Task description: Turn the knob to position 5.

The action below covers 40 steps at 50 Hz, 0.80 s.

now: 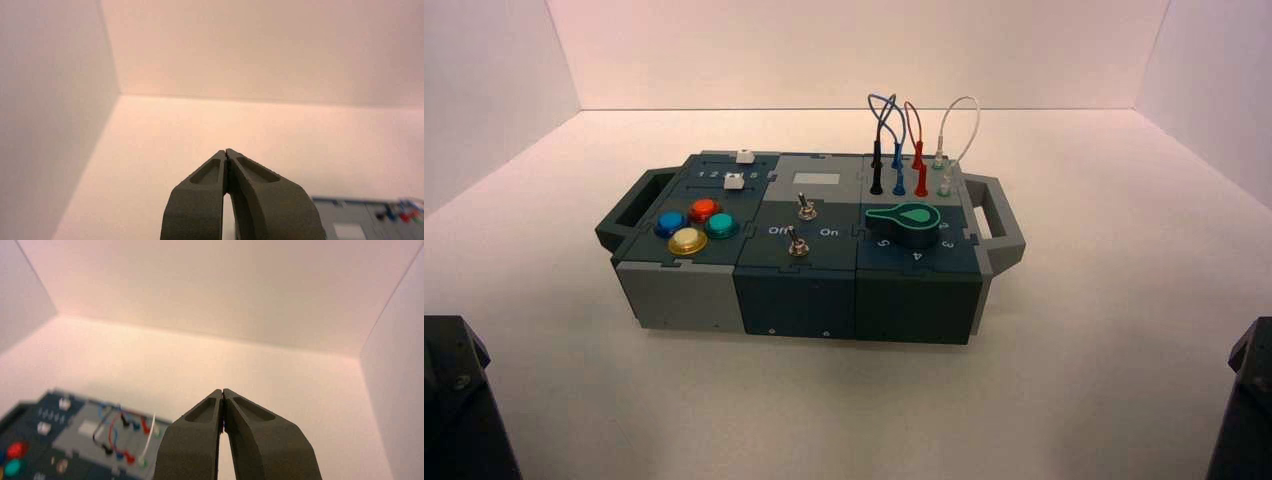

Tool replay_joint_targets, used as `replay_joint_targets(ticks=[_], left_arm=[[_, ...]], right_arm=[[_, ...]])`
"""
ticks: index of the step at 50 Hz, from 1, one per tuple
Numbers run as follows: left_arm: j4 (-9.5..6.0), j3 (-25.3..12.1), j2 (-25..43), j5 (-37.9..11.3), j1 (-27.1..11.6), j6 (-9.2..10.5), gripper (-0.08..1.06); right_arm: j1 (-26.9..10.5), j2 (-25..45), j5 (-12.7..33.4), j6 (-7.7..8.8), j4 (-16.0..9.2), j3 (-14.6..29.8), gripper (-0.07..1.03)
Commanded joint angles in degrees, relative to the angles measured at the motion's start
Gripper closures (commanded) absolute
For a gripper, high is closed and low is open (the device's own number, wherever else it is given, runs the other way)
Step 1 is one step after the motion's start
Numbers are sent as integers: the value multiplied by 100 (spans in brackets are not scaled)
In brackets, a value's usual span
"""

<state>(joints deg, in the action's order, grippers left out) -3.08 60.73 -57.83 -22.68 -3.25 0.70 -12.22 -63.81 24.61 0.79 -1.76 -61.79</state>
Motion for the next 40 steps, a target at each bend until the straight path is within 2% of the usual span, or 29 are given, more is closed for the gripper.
replay_joint_targets(ticks=[1,10,19,35,40], left_arm=[[-9,-325,457,-299,-360,0,101],[9,-457,914,-861,-914,-26,101],[9,-483,1081,-1222,-1538,-26,101],[18,-387,1107,-1257,-1714,-26,101],[9,-360,1169,-1292,-1916,-26,101]], right_arm=[[-176,510,132,0,-26,308,98],[-589,1274,492,26,-18,492,98],[-1020,2118,923,62,18,694,98],[-1591,2646,1230,88,9,826,98],[-1758,2821,1327,88,9,861,98]])
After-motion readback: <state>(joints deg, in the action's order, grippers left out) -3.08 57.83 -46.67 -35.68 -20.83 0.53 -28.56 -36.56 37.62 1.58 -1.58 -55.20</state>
